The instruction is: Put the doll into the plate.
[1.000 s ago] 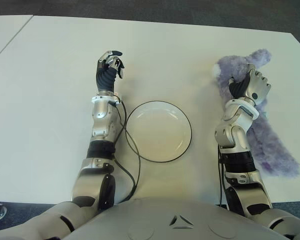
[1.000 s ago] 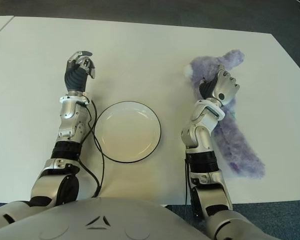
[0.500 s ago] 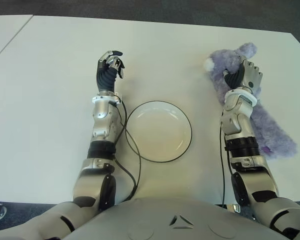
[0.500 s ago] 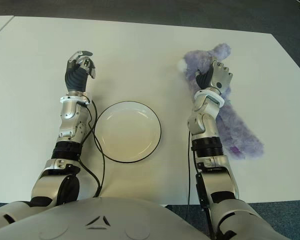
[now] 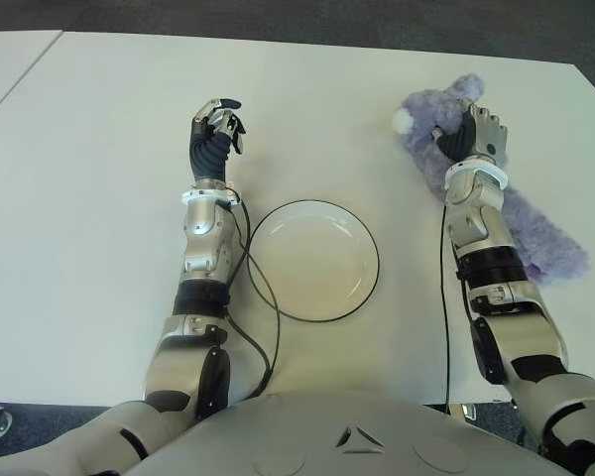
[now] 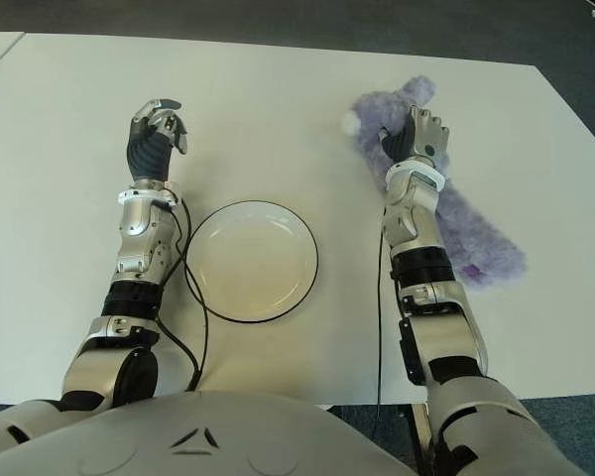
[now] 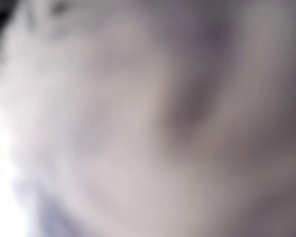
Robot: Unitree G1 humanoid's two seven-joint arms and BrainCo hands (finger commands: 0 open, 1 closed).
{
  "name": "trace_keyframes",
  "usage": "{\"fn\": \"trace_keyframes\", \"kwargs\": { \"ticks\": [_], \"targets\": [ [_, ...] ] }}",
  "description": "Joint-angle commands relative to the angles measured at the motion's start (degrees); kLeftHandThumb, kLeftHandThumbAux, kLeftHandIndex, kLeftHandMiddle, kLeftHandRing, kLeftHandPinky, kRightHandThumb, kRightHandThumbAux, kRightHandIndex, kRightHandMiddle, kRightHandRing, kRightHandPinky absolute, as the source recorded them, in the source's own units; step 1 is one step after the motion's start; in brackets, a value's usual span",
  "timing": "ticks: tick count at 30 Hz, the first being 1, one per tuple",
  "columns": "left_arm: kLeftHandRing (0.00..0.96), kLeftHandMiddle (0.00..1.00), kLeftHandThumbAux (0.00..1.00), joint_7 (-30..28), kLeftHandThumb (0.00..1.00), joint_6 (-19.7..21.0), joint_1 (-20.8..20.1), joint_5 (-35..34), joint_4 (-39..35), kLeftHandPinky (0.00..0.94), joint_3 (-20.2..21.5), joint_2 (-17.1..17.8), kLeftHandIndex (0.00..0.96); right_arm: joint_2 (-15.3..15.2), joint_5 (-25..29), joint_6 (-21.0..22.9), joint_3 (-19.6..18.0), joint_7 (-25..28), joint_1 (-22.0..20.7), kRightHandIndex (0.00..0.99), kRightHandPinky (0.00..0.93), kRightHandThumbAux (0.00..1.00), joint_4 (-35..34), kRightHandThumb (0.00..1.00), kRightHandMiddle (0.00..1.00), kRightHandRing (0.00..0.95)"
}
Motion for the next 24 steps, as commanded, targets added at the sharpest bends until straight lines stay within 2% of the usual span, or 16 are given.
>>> {"fn": "trace_keyframes", "kwargs": {
  "ticks": [1, 10, 15, 20, 24],
  "targets": [
    [0.819, 0.832, 0.699, 1.06, 0.718, 0.91, 1.29, 0.33, 0.15, 0.802, -0.28, -0.30, 0.444, 0.81, 2.85, -3.66, 2.28, 1.85, -0.64, 0.421, 0.507, 0.675, 7.50, 0.839, 0.478, 0.520],
    [0.819, 0.831, 0.700, 1.01, 0.718, 0.58, 1.42, 0.40, 0.18, 0.806, -0.20, -0.29, 0.444, -0.31, 3.84, -12.23, 4.42, -1.23, -3.87, 0.445, 0.498, 0.676, 14.72, 0.838, 0.450, 0.474],
    [0.817, 0.828, 0.700, 1.22, 0.718, 0.84, 1.61, 0.54, -0.16, 0.807, -0.22, -0.33, 0.444, -0.98, 3.82, -14.43, 5.56, -1.77, -5.26, 0.441, 0.515, 0.676, 17.55, 0.839, 0.453, 0.481],
    [0.817, 0.826, 0.700, 1.32, 0.717, 1.31, 1.90, 0.75, -0.85, 0.804, -0.38, -0.33, 0.444, -1.88, 3.83, -15.48, 6.45, -1.73, -6.14, 0.423, 0.639, 0.675, 19.45, 0.845, 0.480, 0.612],
    [0.818, 0.827, 0.700, 1.24, 0.717, 1.51, 1.96, 0.76, -1.01, 0.810, -0.40, -0.33, 0.444, -2.11, 4.06, -15.86, 6.70, -2.45, -6.55, 0.409, 0.700, 0.662, 20.68, 0.923, 0.478, 0.536]
  ]
}}
